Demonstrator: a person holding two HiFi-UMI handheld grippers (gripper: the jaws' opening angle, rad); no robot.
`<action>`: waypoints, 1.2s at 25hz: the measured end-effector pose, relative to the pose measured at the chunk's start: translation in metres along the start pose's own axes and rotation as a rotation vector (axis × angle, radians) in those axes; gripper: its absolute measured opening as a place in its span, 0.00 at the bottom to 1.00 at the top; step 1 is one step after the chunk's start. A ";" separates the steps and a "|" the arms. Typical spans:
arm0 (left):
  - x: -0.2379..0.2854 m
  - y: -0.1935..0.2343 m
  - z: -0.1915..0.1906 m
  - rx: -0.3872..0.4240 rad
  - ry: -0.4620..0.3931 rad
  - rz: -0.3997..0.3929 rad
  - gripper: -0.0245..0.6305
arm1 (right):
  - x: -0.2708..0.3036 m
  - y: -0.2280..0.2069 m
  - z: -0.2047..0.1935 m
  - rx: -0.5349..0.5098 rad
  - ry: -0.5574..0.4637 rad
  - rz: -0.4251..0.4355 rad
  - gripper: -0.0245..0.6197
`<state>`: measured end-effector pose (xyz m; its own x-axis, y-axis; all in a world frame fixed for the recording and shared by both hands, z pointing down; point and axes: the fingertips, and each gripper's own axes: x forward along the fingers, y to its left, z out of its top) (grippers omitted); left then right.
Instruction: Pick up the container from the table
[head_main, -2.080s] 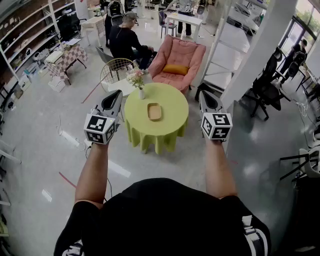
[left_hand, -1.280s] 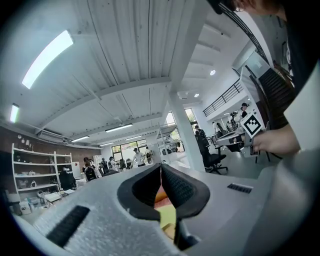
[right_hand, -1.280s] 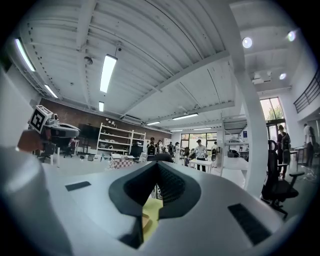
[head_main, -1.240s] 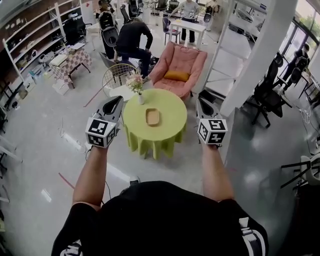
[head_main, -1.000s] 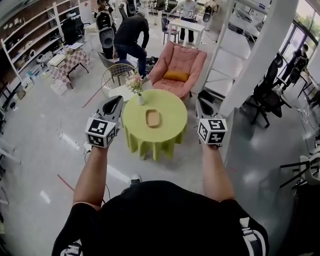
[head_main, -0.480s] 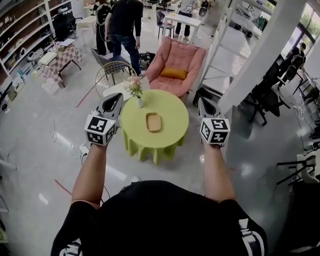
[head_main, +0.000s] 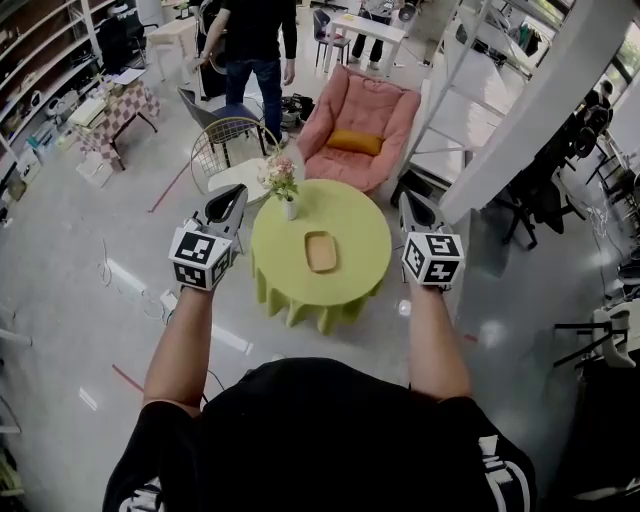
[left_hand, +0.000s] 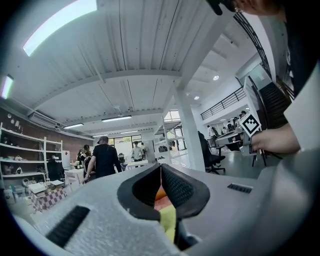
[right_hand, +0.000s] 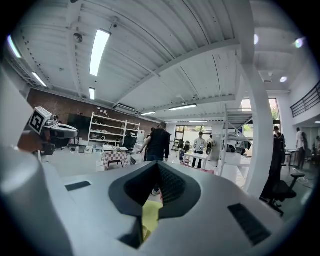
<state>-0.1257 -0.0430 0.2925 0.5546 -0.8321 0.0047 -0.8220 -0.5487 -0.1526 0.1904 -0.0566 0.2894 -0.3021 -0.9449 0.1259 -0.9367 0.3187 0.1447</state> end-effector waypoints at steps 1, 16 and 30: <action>0.000 0.009 -0.002 -0.004 0.000 0.001 0.07 | 0.006 0.004 0.001 -0.002 0.002 -0.001 0.05; 0.017 0.081 -0.015 -0.045 -0.043 -0.032 0.07 | 0.050 0.032 0.016 -0.035 0.021 -0.053 0.05; 0.052 0.088 -0.018 -0.048 -0.035 -0.079 0.07 | 0.067 0.021 0.018 -0.027 0.023 -0.086 0.05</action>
<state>-0.1713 -0.1355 0.2969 0.6214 -0.7832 -0.0201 -0.7803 -0.6164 -0.1056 0.1478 -0.1143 0.2836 -0.2162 -0.9671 0.1343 -0.9539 0.2386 0.1823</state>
